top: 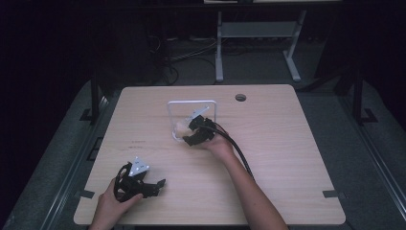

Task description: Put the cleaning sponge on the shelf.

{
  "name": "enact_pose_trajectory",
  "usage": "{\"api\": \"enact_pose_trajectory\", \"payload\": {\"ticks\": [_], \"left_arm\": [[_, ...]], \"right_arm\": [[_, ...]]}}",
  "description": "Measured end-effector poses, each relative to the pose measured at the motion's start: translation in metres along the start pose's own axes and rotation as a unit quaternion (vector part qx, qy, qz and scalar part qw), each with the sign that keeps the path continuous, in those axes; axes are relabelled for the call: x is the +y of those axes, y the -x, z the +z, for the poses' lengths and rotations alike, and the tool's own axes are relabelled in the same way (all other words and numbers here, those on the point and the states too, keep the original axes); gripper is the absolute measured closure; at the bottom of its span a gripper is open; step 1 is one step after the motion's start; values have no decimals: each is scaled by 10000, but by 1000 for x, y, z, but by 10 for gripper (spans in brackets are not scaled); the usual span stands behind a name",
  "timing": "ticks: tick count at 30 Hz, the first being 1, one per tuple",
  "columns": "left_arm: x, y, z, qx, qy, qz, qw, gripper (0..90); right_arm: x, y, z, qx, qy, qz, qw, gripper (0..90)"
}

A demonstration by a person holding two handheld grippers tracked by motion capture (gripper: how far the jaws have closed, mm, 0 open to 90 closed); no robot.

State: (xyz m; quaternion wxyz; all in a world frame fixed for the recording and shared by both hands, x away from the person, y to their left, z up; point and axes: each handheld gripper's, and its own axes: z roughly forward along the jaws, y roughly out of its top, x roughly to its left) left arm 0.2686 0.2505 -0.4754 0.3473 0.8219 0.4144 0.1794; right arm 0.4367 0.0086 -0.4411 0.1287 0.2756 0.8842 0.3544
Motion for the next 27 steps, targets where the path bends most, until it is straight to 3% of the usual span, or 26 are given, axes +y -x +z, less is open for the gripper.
{"api": "enact_pose_trajectory", "payload": {"ticks": [17, 27], "left_arm": [[0, 0, 0, 0, 0, 0, 10000, 119], [0, 0, 0, 0, -3, 2, 10000, 119]], "right_arm": [[-3, 3, 7, -37, -109, 13, 9999, 254], [3, 5, -12, -154, 128, -10, 9998, 220]]}}
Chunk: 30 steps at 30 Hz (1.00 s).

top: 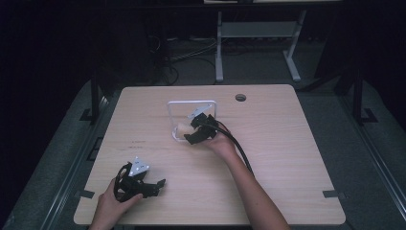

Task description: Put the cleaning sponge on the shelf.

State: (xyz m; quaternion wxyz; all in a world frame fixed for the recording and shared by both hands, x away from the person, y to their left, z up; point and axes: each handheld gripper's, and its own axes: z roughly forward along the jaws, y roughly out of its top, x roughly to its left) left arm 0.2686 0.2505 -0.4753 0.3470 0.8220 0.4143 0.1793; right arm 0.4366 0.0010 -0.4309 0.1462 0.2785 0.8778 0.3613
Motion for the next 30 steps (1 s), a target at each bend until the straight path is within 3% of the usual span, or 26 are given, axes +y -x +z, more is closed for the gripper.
{"api": "enact_pose_trajectory", "payload": {"ticks": [8, 12, 18, 24, 30], "left_arm": [[0, 0, 0, 6, -2, 7, 10000, 119], [0, 0, 0, 5, -1, 3, 10000, 118], [0, 0, 0, 0, -1, 4, 10000, 118], [0, 0, 0, 2, 6, 1, 10000, 119], [0, 0, 0, -1, -1, 3, 10000, 119]], "right_arm": [[5, -4, -24, 24, 142, -92, 9999, 291], [2, -13, -38, 263, 275, -140, 9992, 522], [-9, -22, -39, 539, 187, -224, 9981, 880], [-21, -24, -28, 773, -43, -195, 9968, 900], [-25, -25, -19, 766, -106, -203, 9968, 900]]}}
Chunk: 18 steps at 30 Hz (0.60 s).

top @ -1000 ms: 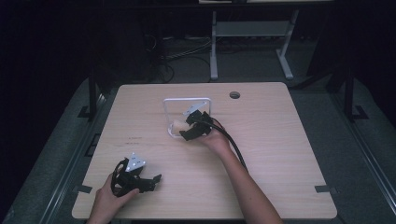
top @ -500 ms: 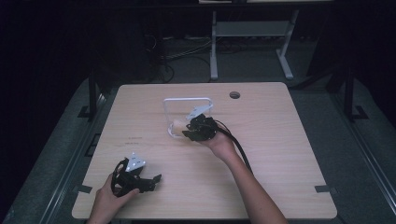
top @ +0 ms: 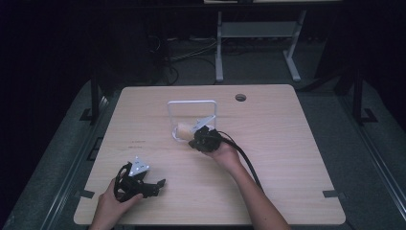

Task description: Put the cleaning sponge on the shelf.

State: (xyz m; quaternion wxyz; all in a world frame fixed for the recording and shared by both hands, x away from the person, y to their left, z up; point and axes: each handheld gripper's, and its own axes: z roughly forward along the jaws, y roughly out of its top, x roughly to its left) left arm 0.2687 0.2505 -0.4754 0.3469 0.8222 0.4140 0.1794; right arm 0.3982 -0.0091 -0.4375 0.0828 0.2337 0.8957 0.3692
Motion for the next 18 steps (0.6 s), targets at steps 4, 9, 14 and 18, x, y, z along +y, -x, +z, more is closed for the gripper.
{"api": "enact_pose_trajectory", "payload": {"ticks": [4, 9, 14, 18], "left_arm": [[0, 0, 0, 5, 0, 1, 10000, 119], [0, 0, 0, 5, -1, 1, 10000, 119], [0, 0, 0, 5, 0, 1, 10000, 119], [0, 0, 0, 1, -6, 7, 10000, 118]], "right_arm": [[-1, 4, 4, -59, -45, 53, 10000, 900], [-3, 9, 5, -155, -81, 107, 9998, 900], [-3, 13, 3, -279, -88, 111, 9995, 900], [-3, 17, 1, -396, -91, 110, 9991, 900]]}}
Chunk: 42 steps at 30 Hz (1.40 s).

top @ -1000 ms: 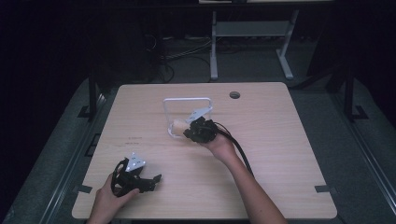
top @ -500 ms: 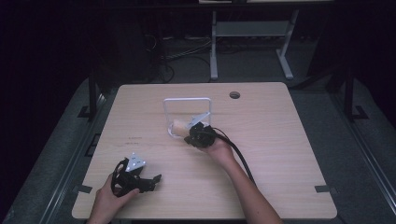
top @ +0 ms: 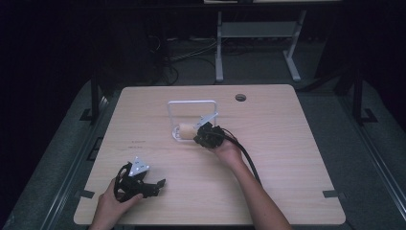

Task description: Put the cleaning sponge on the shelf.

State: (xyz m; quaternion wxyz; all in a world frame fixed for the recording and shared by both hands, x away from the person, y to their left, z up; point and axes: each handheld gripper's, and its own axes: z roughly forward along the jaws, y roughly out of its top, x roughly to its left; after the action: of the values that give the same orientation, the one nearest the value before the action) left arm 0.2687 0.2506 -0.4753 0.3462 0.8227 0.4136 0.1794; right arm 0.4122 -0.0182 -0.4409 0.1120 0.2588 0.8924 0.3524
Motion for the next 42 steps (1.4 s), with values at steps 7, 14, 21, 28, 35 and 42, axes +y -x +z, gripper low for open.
{"api": "enact_pose_trajectory", "payload": {"ticks": [7, 14, 21, 28, 35, 42], "left_arm": [[0, 0, 0, 4, 5, -5, 10000, 119], [0, 0, 0, 4, 6, -7, 10000, 119], [0, 0, 0, 13, 11, 6, 10000, 119], [0, 0, 0, 6, -8, 22, 10000, 119], [0, 0, 0, 8, 4, 8, 10000, 118], [0, 0, 0, -3, -5, 5, 10000, 118]], "right_arm": [[-2, 6, -1, -142, -70, 3, 9999, 900], [-2, 1, -9, 9, 45, -23, 10000, 900], [-7, 1, -24, 92, 118, 70, 9999, 836], [-15, 0, -40, 56, 97, 143, 9998, 717], [-22, 3, -50, 1, 103, 241, 9997, 623], [-33, 4, -62, -62, 105, 422, 9990, 391]]}}
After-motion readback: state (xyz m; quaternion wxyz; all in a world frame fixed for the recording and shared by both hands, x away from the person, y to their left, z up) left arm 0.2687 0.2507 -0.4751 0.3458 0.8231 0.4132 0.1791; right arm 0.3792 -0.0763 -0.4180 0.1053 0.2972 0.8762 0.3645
